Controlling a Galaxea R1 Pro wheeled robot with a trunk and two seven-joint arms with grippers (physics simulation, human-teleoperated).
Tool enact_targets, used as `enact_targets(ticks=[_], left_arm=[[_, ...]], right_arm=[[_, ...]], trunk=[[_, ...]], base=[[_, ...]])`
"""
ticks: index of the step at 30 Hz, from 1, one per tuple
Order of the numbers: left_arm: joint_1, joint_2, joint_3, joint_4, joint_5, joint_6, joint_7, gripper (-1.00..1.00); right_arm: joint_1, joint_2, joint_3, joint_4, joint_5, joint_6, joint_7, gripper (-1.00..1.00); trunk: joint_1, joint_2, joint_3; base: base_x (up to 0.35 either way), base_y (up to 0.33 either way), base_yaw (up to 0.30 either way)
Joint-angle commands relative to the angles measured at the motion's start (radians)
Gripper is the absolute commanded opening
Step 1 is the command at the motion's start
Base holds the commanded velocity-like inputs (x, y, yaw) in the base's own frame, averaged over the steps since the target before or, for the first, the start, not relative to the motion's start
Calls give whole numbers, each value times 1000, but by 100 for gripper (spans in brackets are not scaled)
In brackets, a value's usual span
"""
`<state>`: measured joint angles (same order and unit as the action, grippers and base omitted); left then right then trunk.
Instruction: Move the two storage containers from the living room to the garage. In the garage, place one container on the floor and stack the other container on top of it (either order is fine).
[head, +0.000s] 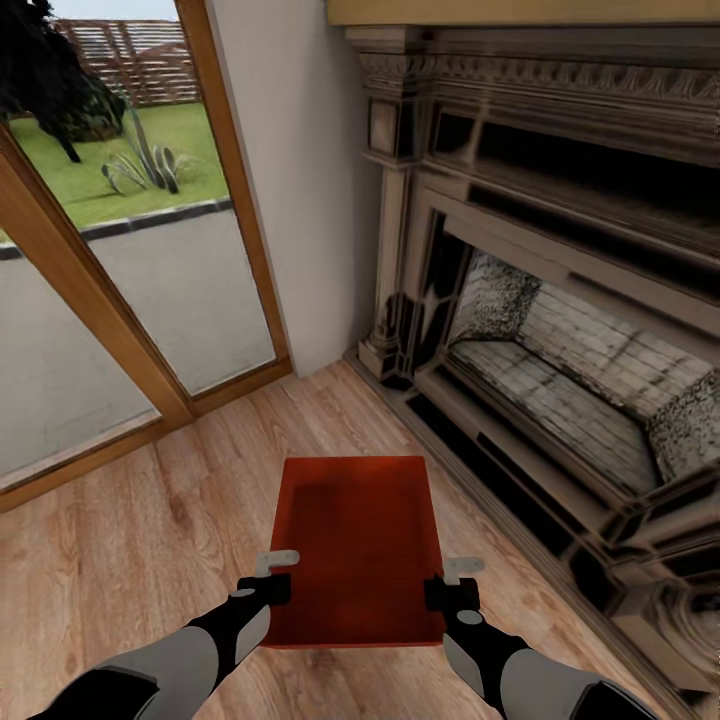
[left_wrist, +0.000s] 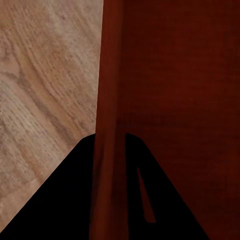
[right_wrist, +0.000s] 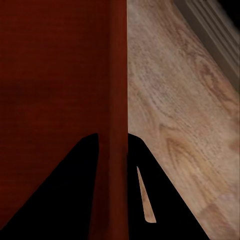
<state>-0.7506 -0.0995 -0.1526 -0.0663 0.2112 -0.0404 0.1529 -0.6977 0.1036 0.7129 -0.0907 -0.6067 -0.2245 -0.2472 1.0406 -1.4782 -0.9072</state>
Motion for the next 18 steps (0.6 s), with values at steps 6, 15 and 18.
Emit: enact_targets(ticks=[6,15,18], left_arm=[[-1,0,28,-1,5,-4,5,-100],[-1,1,28,-1,5,-4,5,-100],[-1,1,28,-1,5,-4,5,-100]], right_arm=[[0,0,17,-1,-4,4,12,-100],[0,1,16,-1,-4,4,12,-100],[0,1,16,-1,-4,4,12,-100]], trunk=[[-23,42,18],[-58,105,47],[-69,126,56]], base=[[0,0,0],[0,0,0],[0,0,0]])
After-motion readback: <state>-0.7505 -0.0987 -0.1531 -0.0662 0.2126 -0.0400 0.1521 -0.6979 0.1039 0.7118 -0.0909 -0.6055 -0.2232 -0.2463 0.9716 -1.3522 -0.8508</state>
